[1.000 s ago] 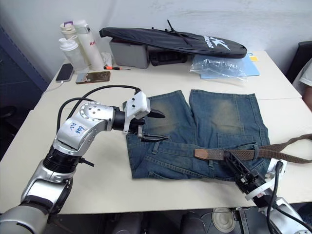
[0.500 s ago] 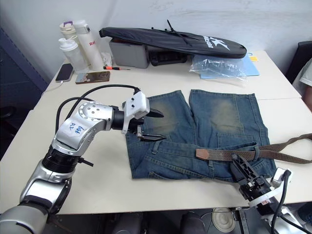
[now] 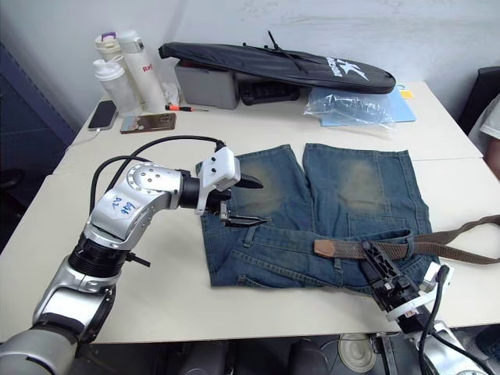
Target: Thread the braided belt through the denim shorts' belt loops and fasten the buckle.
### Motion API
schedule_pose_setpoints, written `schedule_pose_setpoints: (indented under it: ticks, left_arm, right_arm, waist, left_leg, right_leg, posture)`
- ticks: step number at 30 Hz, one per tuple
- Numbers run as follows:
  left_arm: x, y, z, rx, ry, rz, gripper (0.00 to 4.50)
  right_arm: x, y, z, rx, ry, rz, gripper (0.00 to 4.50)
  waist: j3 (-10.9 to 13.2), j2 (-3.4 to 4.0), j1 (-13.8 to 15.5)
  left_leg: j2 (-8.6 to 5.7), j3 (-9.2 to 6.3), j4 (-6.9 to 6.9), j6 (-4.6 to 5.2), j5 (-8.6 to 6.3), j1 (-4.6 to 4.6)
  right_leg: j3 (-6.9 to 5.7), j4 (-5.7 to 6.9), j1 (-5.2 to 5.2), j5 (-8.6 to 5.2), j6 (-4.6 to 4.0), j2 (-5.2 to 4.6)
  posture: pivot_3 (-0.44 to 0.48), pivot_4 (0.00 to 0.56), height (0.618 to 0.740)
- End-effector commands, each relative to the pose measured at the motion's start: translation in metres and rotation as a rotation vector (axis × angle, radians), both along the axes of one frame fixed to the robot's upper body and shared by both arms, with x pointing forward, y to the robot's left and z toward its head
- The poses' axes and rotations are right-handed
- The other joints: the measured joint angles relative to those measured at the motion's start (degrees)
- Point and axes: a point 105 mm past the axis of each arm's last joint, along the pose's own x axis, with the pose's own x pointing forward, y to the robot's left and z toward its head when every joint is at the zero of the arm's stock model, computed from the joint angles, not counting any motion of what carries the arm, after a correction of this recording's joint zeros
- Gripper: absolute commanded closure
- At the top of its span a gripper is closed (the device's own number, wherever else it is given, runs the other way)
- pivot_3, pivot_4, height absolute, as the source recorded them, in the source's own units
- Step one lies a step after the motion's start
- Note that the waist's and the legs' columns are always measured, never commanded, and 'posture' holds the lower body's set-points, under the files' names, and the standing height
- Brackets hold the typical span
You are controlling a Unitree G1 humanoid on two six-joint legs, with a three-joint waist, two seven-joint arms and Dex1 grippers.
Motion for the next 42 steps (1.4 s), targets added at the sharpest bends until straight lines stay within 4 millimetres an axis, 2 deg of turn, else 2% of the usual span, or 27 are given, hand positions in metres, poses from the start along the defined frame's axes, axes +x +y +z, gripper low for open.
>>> schedule_pose_setpoints:
  ticks: [1,4,8,12,15,17,19,23,24,28,33,39,42]
  left_arm:
    - [-0.001,-0.002,0.01,-0.013,-0.044,-0.013,0.0]
    - [0.0,-0.003,0.01,-0.014,-0.046,-0.012,0.0]
    - [0.0,-0.004,0.01,-0.016,-0.048,-0.012,0.0]
    - [0.0,-0.004,0.011,-0.016,-0.051,-0.011,0.0]
    - [0.001,-0.003,0.011,-0.015,-0.051,-0.008,0.0]
    - [0.0,-0.004,0.01,-0.016,-0.048,-0.009,0.0]
    - [-0.001,-0.005,0.009,-0.017,-0.044,-0.014,0.0]
    - [-0.001,-0.006,0.008,-0.017,-0.043,-0.019,0.0]
    - [-0.001,-0.006,0.008,-0.016,-0.043,-0.021,0.0]
    - [-0.001,-0.007,0.007,-0.013,-0.044,-0.027,0.0]
    - [-0.002,-0.008,0.005,-0.013,-0.042,-0.034,0.0]
    - [-0.002,-0.009,0.005,-0.014,-0.044,-0.042,0.0]
    - [-0.002,-0.009,0.006,-0.015,-0.045,-0.043,0.0]
  right_arm:
    - [0.011,0.008,0.004,0.047,-0.047,-0.021,0.03]
    - [0.015,0.011,0.005,0.064,-0.062,-0.025,0.03]
    - [0.025,0.011,-0.012,0.075,-0.026,-0.046,0.03]
    - [0.027,0.016,-0.017,0.083,-0.021,-0.032,0.03]
    - [0.027,0.016,-0.021,0.093,-0.003,-0.036,0.85]
    - [0.026,0.02,-0.024,0.078,0.004,-0.017,1.65]
    - [0.026,0.025,-0.022,0.045,-0.005,0.017,2.69]
    - [0.026,0.026,-0.014,-0.001,-0.027,0.04,4.27]
    - [0.026,0.024,-0.009,-0.007,-0.043,0.039,4.46]
    - [0.021,0.008,0.014,-0.031,-0.101,0.015,4.46]
    - [0.014,-0.025,0.039,0.0,-0.163,-0.088,4.46]
    - [0.007,-0.038,0.035,-0.005,-0.132,-0.124,4.46]
    - [0.005,-0.037,0.023,-0.03,-0.103,-0.131,4.46]
  waist:
    - [-0.01,-0.01,-0.03]
    - [-0.02,0.0,-0.08]
    - [-0.06,0.09,-0.22]
    - [-0.12,-0.01,-0.74]
    - [-0.16,-0.04,-1.47]
    - [-0.16,-0.04,-1.68]
    - [-0.19,0.02,-1.62]
    - [-0.22,0.06,-1.6]
    - [-0.26,-0.01,-1.66]
    - [-0.34,-0.14,-1.63]
    - [-0.24,0.01,-1.5]
    - [-0.16,0.13,-1.28]
    - [-0.16,0.12,-1.31]
  left_leg:
    - [0.01,-0.01,0.0,0.0,0.0,0.01]
    - [0.04,-0.01,0.01,-0.02,0.01,0.01]
    - [0.02,0.06,0.02,-0.02,0.01,0.03]
    - [0.02,0.1,0.08,-0.03,0.02,0.06]
    - [0.03,0.09,0.08,-0.03,0.02,0.12]
    - [0.05,0.1,0.07,-0.03,0.02,0.13]
    - [0.05,0.1,0.07,-0.03,0.02,0.14]
    - [0.03,0.1,0.06,-0.04,0.02,0.13]
    - [0.03,0.11,0.07,-0.03,0.02,0.13]
    - [0.09,0.13,0.06,-0.02,0.01,0.28]
    - [0.03,0.16,0.07,-0.02,0.01,0.26]
    - [-0.06,0.13,0.13,0.01,0.04,0.03]
    - [-0.08,0.13,0.12,0.01,0.04,0.04]
  right_leg:
    - [-0.01,0.0,0.0,0.0,0.0,0.01]
    - [-0.01,0.03,0.0,0.0,0.0,0.04]
    - [0.01,0.05,-0.01,0.0,0.0,0.02]
    - [0.04,0.1,0.0,0.0,0.0,0.01]
    - [0.05,0.13,0.04,0.0,0.0,0.01]
    - [0.07,0.14,0.04,0.0,0.0,0.03]
    - [0.07,0.16,0.04,0.0,0.0,0.03]
    - [0.08,0.18,0.01,0.0,0.0,0.01]
    - [0.08,0.18,0.01,0.0,0.0,0.01]
    - [0.12,0.17,0.14,0.0,0.0,0.05]
    - [0.17,0.17,0.14,0.0,0.0,-0.03]
    - [0.23,0.23,-0.05,0.01,0.01,-0.13]
    - [0.22,0.23,-0.05,0.01,0.02,-0.08]
  posture:
    - [0.0,0.15,0.645]
    - [0.0,0.15,0.645]
    - [0.0,0.15,0.645]
    - [0.0,0.15,0.645]
    - [0.0,0.15,0.645]
    - [0.0,0.15,0.645]
    - [0.0,0.15,0.645]
    - [0.0,0.15,0.645]
    - [0.0,0.15,0.645]
    - [0.0,0.15,0.645]
    - [0.0,0.15,0.645]
    - [0.0,0.15,0.645]
    - [0.0,0.15,0.645]
